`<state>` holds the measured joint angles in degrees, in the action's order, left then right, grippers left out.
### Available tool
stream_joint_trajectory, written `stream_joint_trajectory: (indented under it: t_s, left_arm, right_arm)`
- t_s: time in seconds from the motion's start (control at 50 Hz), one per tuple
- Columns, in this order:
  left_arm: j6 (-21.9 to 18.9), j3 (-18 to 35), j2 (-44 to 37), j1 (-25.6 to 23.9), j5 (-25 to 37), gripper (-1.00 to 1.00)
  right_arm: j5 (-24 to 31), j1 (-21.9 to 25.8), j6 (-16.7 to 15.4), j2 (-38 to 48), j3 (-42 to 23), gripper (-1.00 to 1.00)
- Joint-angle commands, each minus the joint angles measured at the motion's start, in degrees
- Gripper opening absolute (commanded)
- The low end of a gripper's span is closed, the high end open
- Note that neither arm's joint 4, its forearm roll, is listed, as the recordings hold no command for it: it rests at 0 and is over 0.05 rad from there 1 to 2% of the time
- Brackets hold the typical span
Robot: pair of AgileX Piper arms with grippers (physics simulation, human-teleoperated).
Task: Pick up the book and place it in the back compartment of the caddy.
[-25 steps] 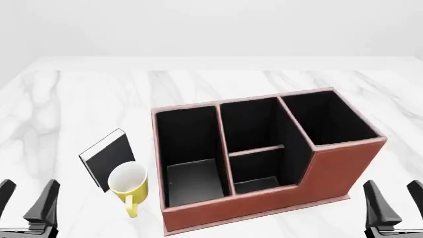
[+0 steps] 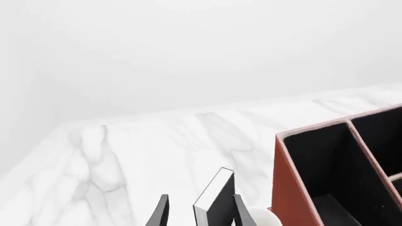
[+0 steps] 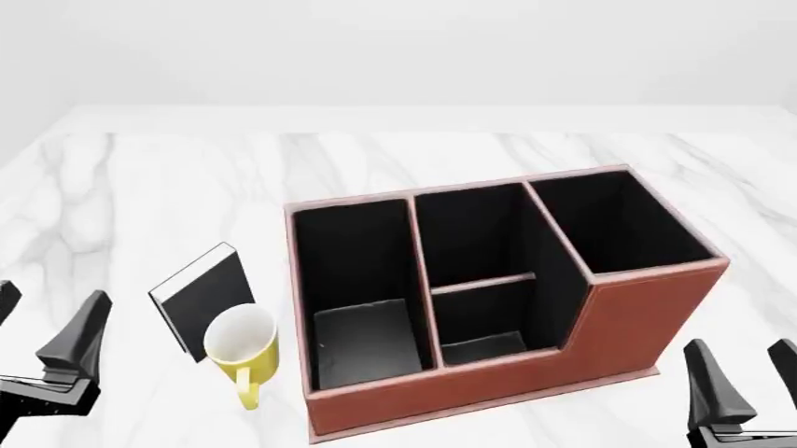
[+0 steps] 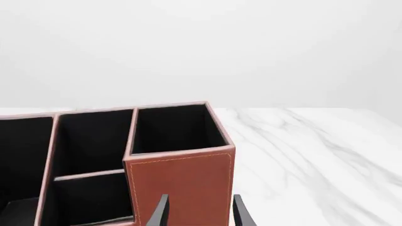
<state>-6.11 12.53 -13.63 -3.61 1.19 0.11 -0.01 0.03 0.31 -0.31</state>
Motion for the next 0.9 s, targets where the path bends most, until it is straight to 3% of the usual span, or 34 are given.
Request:
stream_joint_trajectory:
  t_s: [0.02, 0.12, 0.16, 0.4, 0.54, 0.56, 0.64, 0.68, 0.72, 0.84, 0.9]
  left_arm:
    - [-2.0, 10.2, -6.5, -2.3, 4.0, 1.0]
    - [-4.0, 15.9, -9.2, -1.8, 7.2, 1.0]
    - [-7.2, 17.5, -10.3, -2.6, 8.3, 1.0]
    - [-11.4, 25.2, -18.6, -5.1, 14.9, 1.0]
    - [-12.7, 30.4, -20.4, -8.2, 21.2, 1.0]
    - [-11.5, 32.7, -21.8, -11.0, 24.2, 1.0]
    - [-11.4, 36.2, -22.9, -11.1, 26.3, 1.0]
    - [-12.5, 37.2, -24.5, -13.9, 27.9, 1.0]
    - [-12.1, 38.6, -25.3, -13.3, 27.9, 1.0]
    - [-14.3, 38.7, -29.3, -17.5, 30.3, 1.0]
    - [-11.8, 41.6, -32.8, -19.1, 32.7, 1.0]
  right_arm:
    - [0.0, 0.0, 0.0, 0.0, 0.0, 1.0]
    - [0.0, 0.0, 0.0, 0.0, 0.0, 1.0]
    - [0.0, 0.0, 0.0, 0.0, 0.0, 1.0]
    - [-0.1, 0.0, 0.0, 0.1, 0.0, 1.0]
    - [-0.1, 0.0, 0.0, 0.1, 0.0, 1.0]
    - [-0.1, 0.0, 0.0, 0.1, 0.0, 1.0]
    - [-0.1, 0.0, 0.0, 0.1, 0.0, 1.0]
    - [-0.1, 0.0, 0.0, 0.1, 0.0, 1.0]
    - [0.0, 0.0, 0.0, 0.1, -0.1, 1.0]
    - [0.0, 0.0, 0.0, 0.1, -0.1, 1.0]
    - [0.0, 0.0, 0.0, 0.1, -0.1, 1.0]
